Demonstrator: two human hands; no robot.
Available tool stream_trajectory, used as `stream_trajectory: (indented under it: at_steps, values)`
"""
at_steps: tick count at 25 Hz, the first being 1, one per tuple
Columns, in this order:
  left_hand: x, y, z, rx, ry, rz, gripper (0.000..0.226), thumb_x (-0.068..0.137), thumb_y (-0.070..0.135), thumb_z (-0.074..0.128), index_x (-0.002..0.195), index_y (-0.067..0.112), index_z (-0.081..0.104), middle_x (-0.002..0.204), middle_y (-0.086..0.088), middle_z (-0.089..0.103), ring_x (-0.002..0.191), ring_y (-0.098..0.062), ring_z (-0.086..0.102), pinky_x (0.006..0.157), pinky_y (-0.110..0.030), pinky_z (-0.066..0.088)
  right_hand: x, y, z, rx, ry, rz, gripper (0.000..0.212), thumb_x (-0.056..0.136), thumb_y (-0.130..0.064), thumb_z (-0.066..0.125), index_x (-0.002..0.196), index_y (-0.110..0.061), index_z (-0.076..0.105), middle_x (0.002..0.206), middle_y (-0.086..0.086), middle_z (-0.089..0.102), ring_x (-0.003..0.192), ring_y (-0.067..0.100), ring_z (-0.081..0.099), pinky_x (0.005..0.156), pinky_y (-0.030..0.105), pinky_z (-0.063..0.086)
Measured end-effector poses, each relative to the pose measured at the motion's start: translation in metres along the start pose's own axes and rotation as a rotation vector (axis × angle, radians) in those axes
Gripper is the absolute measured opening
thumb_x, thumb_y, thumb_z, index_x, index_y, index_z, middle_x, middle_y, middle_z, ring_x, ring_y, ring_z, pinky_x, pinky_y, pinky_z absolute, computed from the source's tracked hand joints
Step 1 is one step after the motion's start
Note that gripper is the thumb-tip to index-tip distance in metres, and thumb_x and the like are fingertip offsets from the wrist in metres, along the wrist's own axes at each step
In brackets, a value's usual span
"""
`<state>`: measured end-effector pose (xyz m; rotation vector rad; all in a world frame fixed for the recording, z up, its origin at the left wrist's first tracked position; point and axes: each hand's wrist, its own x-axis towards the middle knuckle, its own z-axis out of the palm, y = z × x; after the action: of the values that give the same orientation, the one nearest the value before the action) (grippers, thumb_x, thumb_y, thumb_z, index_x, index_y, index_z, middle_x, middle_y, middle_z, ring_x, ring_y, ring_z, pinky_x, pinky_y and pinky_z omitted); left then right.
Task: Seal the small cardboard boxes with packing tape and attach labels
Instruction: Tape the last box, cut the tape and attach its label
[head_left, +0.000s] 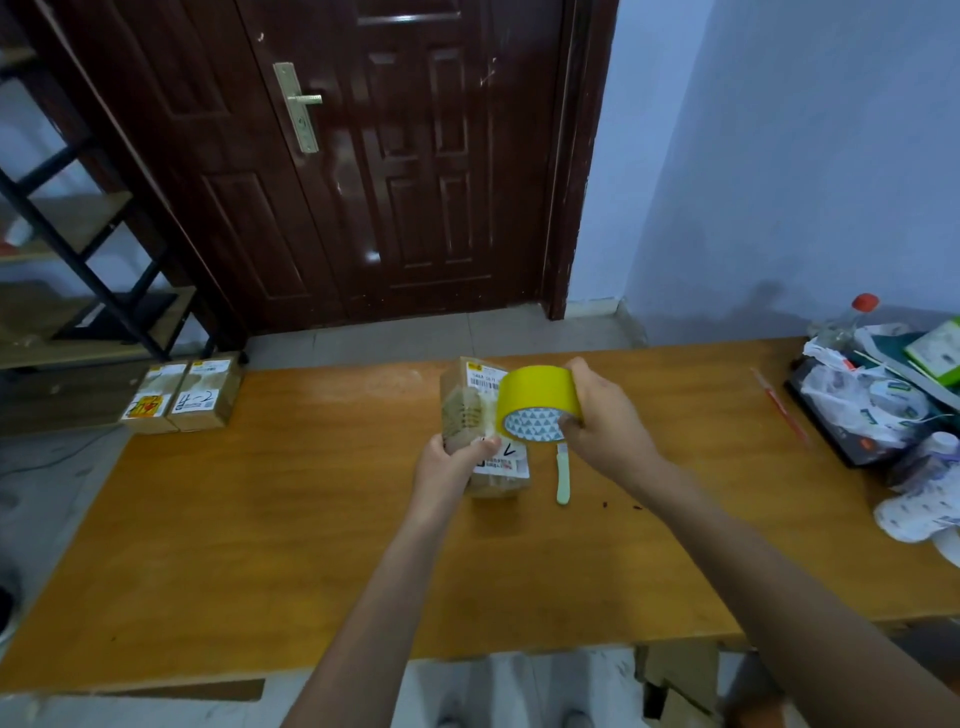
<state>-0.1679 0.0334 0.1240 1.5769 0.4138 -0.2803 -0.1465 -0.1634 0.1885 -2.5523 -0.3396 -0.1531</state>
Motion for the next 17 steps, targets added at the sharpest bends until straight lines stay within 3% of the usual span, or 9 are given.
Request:
stream_trajectory:
  at_steps: [3, 5, 10, 17]
  values:
    - [0.008, 0.018, -0.022, -0.229, -0.008, -0.013, 0.037, 0.079, 0.017, 0.074, 0.109, -0.002, 0.066, 0.085, -0.009, 0.075, 0.076, -0.024, 0.073, 0.058, -0.028, 0.058, 0.012, 0.009, -0.019, -0.327, 0.153, -0.055, 0.032, 0.072, 0.003, 0.067, 0.093, -0.015, 0.051, 0.085, -0.002, 0.053, 0.072, 0.015, 0.048, 0.053, 0.026, 0.038]
    - [0.013, 0.029, -0.044, -0.265, -0.033, 0.005, 0.038, 0.077, 0.016, 0.073, 0.109, -0.003, 0.064, 0.089, -0.012, 0.075, 0.078, -0.024, 0.073, 0.057, -0.026, 0.057, 0.019, 0.02, -0.033, -0.571, 0.126, -0.032, 0.03, 0.068, 0.006, 0.065, 0.088, -0.011, 0.051, 0.084, 0.004, 0.052, 0.071, 0.019, 0.043, 0.054, 0.031, 0.037]
    - [0.002, 0.039, -0.048, -0.342, -0.188, 0.005, 0.038, 0.076, 0.019, 0.07, 0.108, 0.001, 0.061, 0.086, -0.008, 0.075, 0.077, -0.021, 0.072, 0.058, -0.025, 0.058, 0.021, 0.022, -0.025, -0.624, 0.068, -0.014, 0.029, 0.072, 0.004, 0.064, 0.094, -0.011, 0.052, 0.086, 0.003, 0.051, 0.073, 0.017, 0.038, 0.06, 0.028, 0.028]
    - [-0.007, 0.044, -0.051, -0.651, -0.371, 0.025, 0.04, 0.075, 0.015, 0.067, 0.112, 0.003, 0.061, 0.098, -0.014, 0.072, 0.081, -0.024, 0.072, 0.06, -0.027, 0.06, 0.021, 0.019, -0.011, -0.565, 0.049, -0.031, 0.032, 0.073, 0.003, 0.064, 0.102, -0.01, 0.057, 0.093, 0.005, 0.058, 0.076, 0.016, 0.041, 0.062, 0.026, 0.029]
